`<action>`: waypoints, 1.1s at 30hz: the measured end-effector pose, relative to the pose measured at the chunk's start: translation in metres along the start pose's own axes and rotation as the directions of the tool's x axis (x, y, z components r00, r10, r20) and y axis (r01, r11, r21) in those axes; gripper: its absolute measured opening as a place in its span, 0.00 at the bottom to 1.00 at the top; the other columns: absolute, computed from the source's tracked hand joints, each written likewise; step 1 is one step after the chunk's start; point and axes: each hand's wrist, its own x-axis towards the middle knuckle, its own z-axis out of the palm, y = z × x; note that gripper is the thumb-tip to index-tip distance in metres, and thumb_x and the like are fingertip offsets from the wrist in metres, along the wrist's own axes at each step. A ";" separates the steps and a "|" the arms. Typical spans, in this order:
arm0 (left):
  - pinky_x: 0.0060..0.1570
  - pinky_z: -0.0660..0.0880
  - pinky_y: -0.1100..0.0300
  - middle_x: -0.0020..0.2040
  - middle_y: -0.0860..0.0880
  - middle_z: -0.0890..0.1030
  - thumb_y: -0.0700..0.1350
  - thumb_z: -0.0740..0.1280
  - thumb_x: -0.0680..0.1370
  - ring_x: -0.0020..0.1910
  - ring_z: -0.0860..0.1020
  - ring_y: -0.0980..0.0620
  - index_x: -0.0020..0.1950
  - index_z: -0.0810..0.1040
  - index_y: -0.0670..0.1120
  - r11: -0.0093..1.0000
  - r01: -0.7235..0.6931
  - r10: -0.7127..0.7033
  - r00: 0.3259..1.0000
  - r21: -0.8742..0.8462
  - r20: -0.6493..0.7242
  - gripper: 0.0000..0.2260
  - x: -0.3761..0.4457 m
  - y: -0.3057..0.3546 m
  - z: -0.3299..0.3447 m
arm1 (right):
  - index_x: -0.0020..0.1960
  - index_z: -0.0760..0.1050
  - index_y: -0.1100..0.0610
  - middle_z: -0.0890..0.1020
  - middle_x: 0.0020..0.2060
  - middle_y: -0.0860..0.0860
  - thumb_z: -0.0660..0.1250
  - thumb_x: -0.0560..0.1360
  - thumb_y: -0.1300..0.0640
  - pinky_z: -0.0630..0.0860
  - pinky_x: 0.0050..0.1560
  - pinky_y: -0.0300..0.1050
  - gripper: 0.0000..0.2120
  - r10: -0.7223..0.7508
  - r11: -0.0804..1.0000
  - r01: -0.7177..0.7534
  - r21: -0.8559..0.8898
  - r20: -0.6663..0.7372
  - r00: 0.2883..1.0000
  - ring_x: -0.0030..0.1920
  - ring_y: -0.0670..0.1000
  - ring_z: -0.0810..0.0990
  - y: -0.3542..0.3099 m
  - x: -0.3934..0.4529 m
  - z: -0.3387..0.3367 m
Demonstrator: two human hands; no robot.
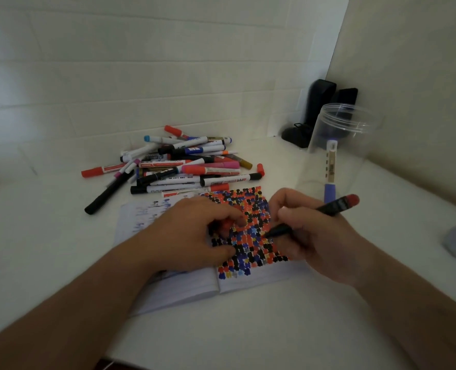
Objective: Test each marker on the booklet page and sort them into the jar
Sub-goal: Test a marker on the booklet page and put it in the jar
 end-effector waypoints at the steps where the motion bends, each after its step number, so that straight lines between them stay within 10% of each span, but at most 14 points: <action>1: 0.47 0.69 0.71 0.46 0.64 0.79 0.58 0.76 0.72 0.51 0.75 0.65 0.64 0.77 0.64 1.000 0.012 -0.012 1.000 -0.011 0.009 0.21 0.000 0.000 0.001 | 0.39 0.74 0.54 0.67 0.27 0.52 0.70 0.71 0.55 0.59 0.27 0.41 0.05 0.009 0.999 -0.008 -0.050 0.006 1.000 0.27 0.50 0.62 0.000 -0.001 0.003; 12: 0.47 0.68 0.76 0.47 0.63 0.79 0.55 0.78 0.71 0.52 0.76 0.65 0.65 0.77 0.62 0.994 0.052 -0.048 0.998 -0.093 0.046 0.24 0.000 0.000 0.000 | 0.39 0.77 0.56 0.78 0.28 0.46 0.75 0.73 0.65 0.72 0.30 0.36 0.09 -0.047 0.852 -0.018 -0.524 -0.110 0.993 0.29 0.44 0.74 0.007 0.001 0.019; 33: 0.49 0.72 0.70 0.46 0.62 0.79 0.53 0.79 0.72 0.51 0.77 0.62 0.64 0.78 0.62 0.990 0.043 -0.038 0.998 -0.133 0.044 0.22 0.001 0.001 0.000 | 0.30 0.71 0.55 0.74 0.25 0.51 0.74 0.71 0.65 0.76 0.30 0.44 0.16 -0.074 0.815 -0.084 -0.573 -0.247 0.966 0.26 0.49 0.75 0.014 0.000 0.024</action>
